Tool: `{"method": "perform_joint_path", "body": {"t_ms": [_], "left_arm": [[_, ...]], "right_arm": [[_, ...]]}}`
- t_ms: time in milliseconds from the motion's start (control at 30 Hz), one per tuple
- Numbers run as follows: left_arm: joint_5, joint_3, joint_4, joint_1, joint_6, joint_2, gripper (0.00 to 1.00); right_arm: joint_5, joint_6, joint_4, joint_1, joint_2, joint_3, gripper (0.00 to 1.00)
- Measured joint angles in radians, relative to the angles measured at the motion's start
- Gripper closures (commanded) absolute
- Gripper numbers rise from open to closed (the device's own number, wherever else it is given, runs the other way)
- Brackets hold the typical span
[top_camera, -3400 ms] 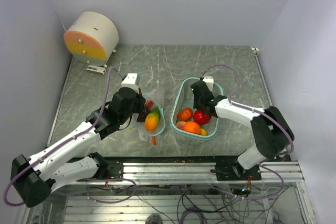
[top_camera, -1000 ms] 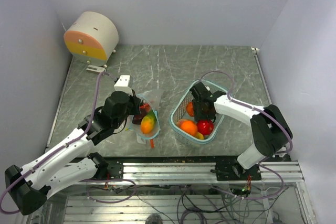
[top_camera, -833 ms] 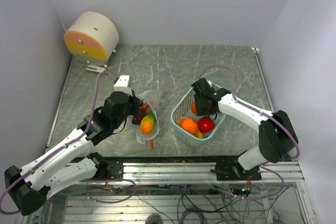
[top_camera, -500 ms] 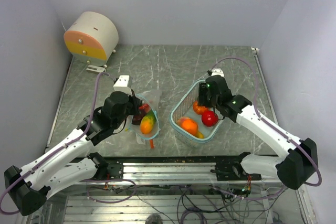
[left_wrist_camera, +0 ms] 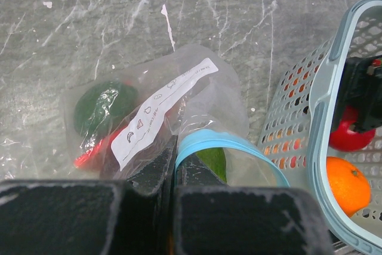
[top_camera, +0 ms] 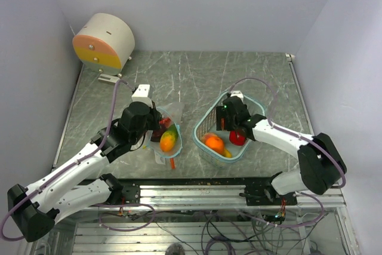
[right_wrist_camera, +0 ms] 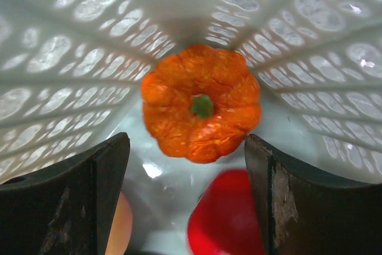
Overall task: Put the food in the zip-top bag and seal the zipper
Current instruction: Pick up the fake fruit from the bin.
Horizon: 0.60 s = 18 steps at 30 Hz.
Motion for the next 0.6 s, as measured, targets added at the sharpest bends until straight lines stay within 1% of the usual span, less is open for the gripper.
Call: {"method": "perform_joint_path", "body": {"t_ms": [33,100,200,367,467,600], "left_arm": [[0.000,0.003,-0.001,0.000,0.000,0.004,0.93],[0.000,0.006,-0.002,0.000,0.000,0.011,0.93],[0.000,0.007,-0.003,0.000,0.000,0.023,0.93],[0.000,0.007,-0.003,0.000,0.000,0.033,0.93],[0.000,0.009,-0.003,0.000,0.000,0.037,0.93],[0.001,0.009,-0.003,0.000,-0.001,0.040,0.93]], "right_arm": [[0.002,-0.004,0.025,0.000,0.012,-0.012,0.24],[0.003,-0.013,0.086,0.000,0.045,-0.041,0.30],[0.008,-0.024,0.143,0.000,0.082,-0.067,0.44],[0.023,-0.032,0.222,0.000,0.084,-0.090,0.60],[0.032,-0.035,0.233,0.000,0.043,-0.116,0.65],[0.045,-0.040,0.224,0.000,-0.078,-0.136,0.66]]}}
